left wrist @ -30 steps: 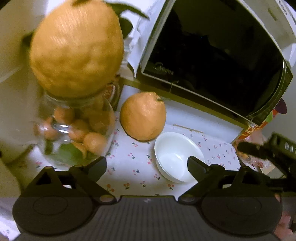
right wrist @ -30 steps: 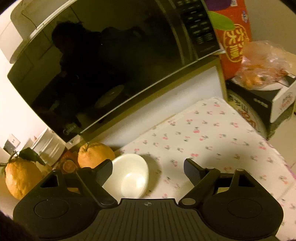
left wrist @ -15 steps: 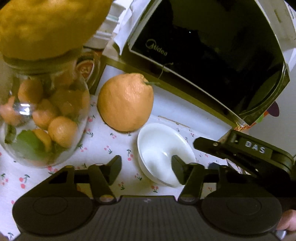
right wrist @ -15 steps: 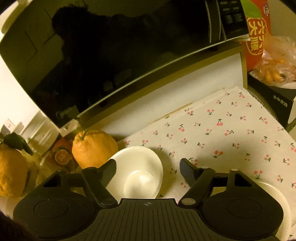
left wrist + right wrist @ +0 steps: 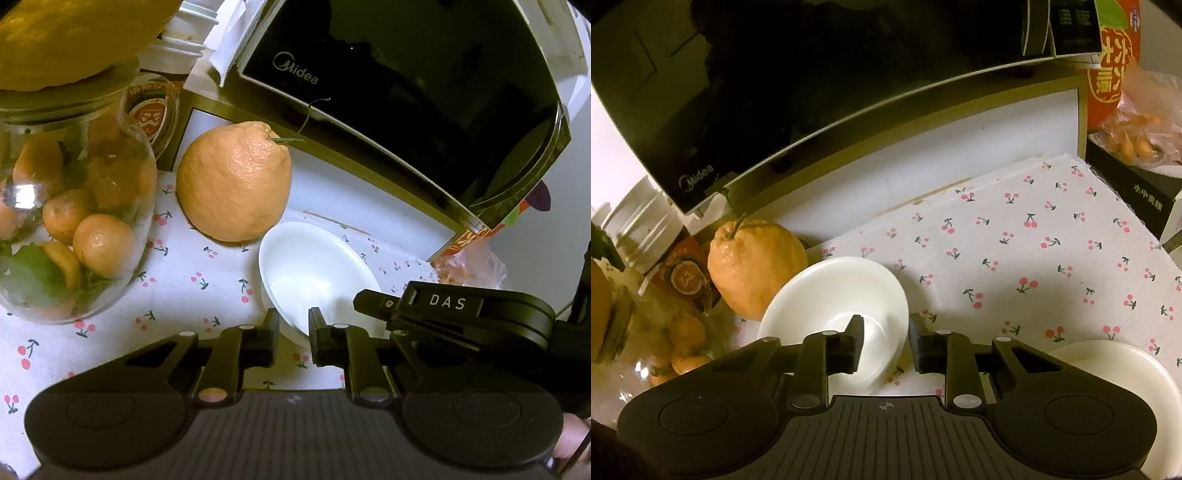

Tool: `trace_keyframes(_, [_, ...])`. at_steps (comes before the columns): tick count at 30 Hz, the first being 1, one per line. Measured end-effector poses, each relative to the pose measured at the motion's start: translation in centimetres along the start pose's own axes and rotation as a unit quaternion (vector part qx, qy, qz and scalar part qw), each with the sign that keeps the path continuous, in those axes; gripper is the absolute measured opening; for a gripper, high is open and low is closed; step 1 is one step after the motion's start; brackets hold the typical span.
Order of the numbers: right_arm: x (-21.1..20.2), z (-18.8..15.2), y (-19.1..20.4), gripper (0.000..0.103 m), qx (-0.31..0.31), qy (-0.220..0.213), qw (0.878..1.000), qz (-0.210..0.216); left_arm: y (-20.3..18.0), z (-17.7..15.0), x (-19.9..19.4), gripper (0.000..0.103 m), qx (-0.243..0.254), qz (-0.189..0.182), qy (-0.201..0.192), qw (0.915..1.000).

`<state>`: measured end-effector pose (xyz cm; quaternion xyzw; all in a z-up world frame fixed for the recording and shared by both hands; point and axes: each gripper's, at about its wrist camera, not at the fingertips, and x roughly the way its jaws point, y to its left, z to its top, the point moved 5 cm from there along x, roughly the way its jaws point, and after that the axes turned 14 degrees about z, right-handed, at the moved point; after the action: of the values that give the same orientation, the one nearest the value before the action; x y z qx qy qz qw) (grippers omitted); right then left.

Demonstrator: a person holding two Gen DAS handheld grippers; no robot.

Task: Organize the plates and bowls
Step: 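Close the left tool on the rim of the white bowl, then lift the white bowl with the left tool and carry it over the bowl stack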

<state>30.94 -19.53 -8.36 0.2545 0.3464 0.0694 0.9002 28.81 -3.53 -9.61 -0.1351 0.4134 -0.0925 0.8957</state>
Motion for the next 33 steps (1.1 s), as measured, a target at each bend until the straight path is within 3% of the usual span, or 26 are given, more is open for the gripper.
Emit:
trace_keyframes(19, [-1.9,0.4,1.0,0.018,0.014,-0.009,1.000,0.025,-0.6,1.2,-2.9,0.012,0.004,-0.004,-0.026,0.9996])
trace_keyframes(33, [-7.3,1.3,1.8,0.018,0.009,-0.028,0.998,0.046,-2.5,1.1,-6.5,0.012,0.018,-0.013,-0.032,0.9992])
